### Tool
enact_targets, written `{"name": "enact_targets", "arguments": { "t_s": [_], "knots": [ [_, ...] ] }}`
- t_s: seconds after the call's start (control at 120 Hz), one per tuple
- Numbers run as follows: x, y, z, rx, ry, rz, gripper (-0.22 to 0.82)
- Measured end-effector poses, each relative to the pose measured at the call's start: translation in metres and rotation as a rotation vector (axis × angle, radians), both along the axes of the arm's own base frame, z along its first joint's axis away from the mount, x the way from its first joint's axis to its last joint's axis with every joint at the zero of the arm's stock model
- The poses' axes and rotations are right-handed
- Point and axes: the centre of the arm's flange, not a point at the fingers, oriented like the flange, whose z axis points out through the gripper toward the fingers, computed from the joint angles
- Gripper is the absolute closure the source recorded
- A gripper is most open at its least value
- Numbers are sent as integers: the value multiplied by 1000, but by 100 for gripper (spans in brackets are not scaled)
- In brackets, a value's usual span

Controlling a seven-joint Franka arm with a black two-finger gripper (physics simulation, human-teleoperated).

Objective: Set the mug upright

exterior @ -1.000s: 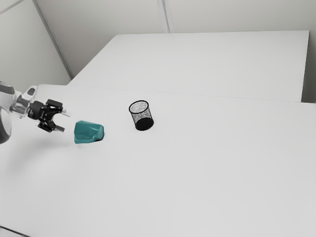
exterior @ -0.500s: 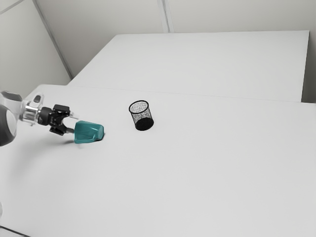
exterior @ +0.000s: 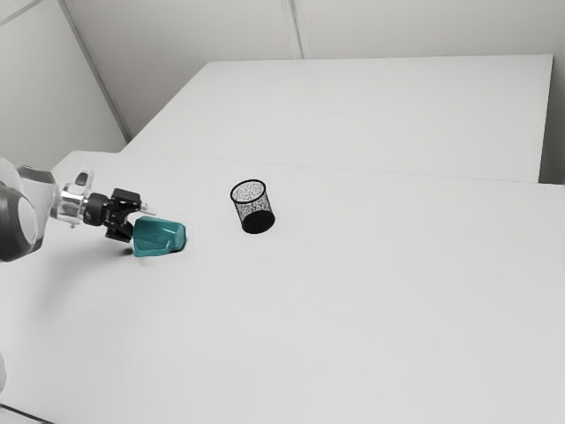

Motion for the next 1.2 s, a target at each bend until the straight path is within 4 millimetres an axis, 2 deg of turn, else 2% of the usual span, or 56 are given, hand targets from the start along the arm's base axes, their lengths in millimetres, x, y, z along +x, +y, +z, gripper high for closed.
{"name": "enact_targets", "arguments": {
  "t_s": [0.117, 0.225, 0.367, 0.633, 0.675, 0.742, 0.808, 0.917, 0.983, 1.042, 1.2],
  "knots": [
    [-2, -1, -3, -5, 11, 8, 45],
    [-3, -1, -3, -9, 20, 15, 61],
    [-4, -3, -5, -14, 35, 22, 67],
    [3, -10, 14, -29, 18, 27, 76],
    [4, -11, 20, -27, 11, 26, 76],
    [6, -12, 44, -12, -16, 20, 77],
    [11, -12, 85, 41, -57, -6, 77],
    [33, -9, 162, 267, -80, -132, 78],
    [46, -19, 192, 449, -29, -235, 78],
    [51, -24, 193, 580, 56, -299, 78],
    [73, -34, 160, 874, 220, -373, 78]
  ]
}}
